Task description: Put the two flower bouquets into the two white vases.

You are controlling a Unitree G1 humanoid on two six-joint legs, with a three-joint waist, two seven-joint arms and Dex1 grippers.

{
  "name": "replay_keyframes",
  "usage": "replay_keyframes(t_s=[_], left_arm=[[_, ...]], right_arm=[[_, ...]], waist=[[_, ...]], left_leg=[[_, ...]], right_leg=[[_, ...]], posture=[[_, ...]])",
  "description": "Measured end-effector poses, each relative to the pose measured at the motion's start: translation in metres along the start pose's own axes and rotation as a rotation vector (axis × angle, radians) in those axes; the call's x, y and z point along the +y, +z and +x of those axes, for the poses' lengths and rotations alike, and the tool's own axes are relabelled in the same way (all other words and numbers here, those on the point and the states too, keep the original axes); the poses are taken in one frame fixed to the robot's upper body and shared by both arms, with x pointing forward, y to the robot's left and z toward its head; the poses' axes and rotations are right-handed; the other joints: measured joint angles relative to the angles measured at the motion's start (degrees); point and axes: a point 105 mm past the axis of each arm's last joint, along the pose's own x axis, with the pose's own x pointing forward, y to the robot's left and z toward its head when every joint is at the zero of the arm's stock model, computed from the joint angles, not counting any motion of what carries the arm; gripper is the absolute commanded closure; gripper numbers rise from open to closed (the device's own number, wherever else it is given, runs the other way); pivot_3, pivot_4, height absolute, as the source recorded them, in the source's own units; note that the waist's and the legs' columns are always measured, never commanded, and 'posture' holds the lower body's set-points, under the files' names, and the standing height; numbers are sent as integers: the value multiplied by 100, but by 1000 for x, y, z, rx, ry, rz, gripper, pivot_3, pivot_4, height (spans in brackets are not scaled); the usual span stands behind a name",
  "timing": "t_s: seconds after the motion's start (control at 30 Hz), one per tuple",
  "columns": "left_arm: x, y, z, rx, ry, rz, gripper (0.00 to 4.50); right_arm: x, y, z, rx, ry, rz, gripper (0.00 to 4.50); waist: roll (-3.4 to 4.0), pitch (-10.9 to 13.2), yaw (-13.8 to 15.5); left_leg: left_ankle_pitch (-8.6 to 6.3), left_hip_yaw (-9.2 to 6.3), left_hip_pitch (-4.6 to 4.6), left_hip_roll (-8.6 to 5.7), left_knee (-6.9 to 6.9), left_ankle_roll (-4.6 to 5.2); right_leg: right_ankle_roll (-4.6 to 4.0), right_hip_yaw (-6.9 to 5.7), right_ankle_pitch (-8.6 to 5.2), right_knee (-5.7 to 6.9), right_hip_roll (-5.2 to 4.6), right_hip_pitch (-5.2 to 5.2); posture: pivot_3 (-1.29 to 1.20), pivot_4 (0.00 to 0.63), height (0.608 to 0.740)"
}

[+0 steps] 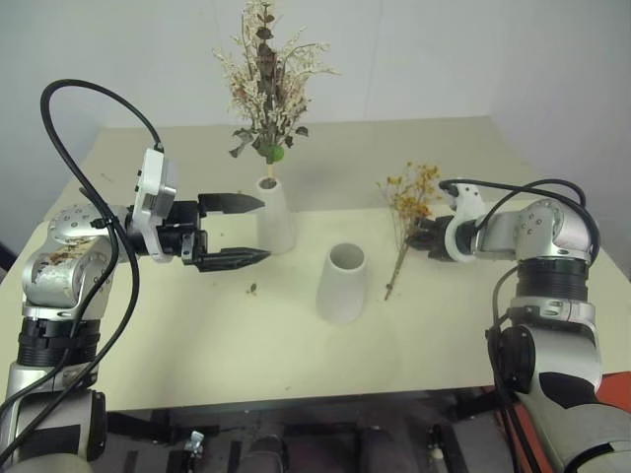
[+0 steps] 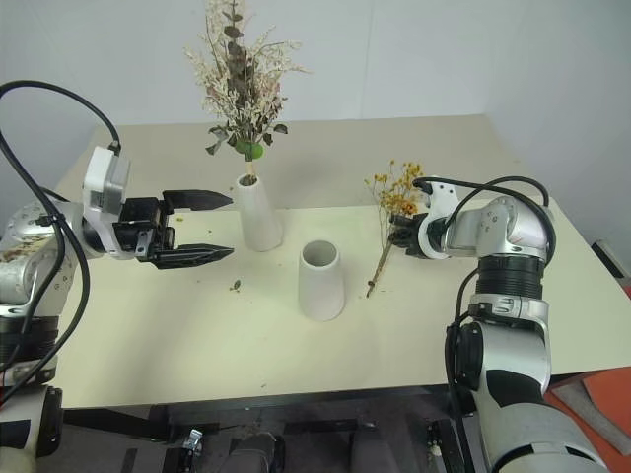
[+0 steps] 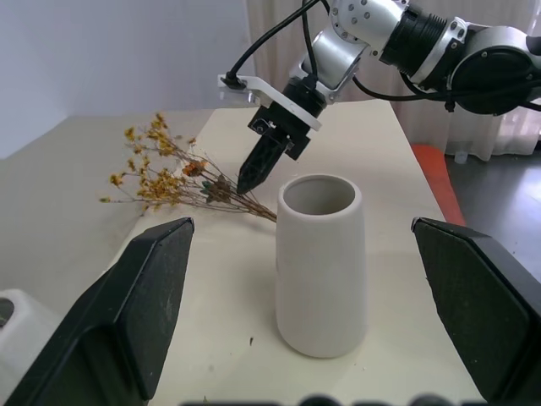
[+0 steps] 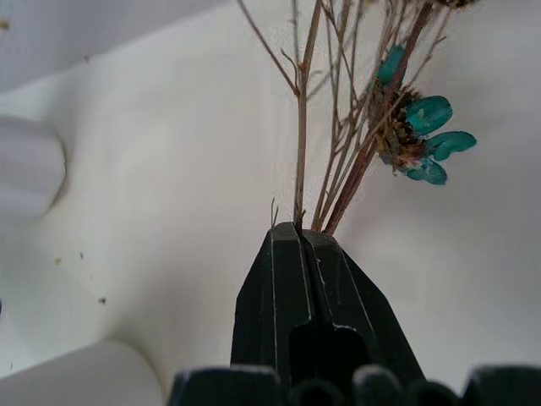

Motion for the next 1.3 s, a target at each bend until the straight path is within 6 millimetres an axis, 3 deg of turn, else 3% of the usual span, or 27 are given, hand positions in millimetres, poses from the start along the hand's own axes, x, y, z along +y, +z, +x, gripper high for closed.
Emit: replay_keyframes(t_s=[0.2, 0.33, 0.43, 0.57, 0.77, 1.0, 1.3], left_arm=[[2, -3, 2, 6, -13, -13, 0], [3, 0, 4, 0, -17, -4, 0], [3, -3, 6, -4, -23, -16, 0], [4, -2, 10, -9, -36, -15, 0], [5, 0, 15, -22, -49, -12, 0], [5, -2, 20, -36, -66, -28, 0], [6, -4, 21, -35, -69, -32, 0]], right_arm=[[12, 46, -31, -292, 72, -140, 4485], [38, 78, -63, -544, 206, -226, 4485], [60, 88, -89, -696, 327, -300, 4485], [92, 67, -108, -768, 557, -408, 4485], [119, 46, -135, -804, 763, -564, 4485], [129, 21, -126, -723, 812, -738, 4485], [134, 12, -117, -707, 812, -810, 4485]], waist=[[1, 1, -10], [2, 1, -19], [2, 1, -12], [2, 2, 0], [3, 2, 25], [3, 2, 11], [3, 2, 29]], left_leg=[[0, 0, -1, 0, -6, 0], [0, 0, -3, 1, -9, 0], [0, -1, -3, 2, -10, 0], [0, -1, -3, 3, -11, 0], [0, -1, -1, 3, -11, 0], [0, -1, 1, 3, -11, 0], [0, -1, 1, 3, -11, 0]], right_leg=[[1, 0, 0, -1, 0, -1], [1, 0, 0, 0, 0, -3], [1, -1, 0, 0, 0, -1], [1, -2, 0, 0, 0, 0], [1, -3, -1, -3, 0, 1], [2, -2, -1, -6, 1, 0], [2, -2, -1, -5, 1, 1]], posture=[[0, 150, 740], [0, 150, 740], [0, 150, 740], [0, 150, 740], [0, 150, 740], [0, 150, 740], [0, 150, 740]])
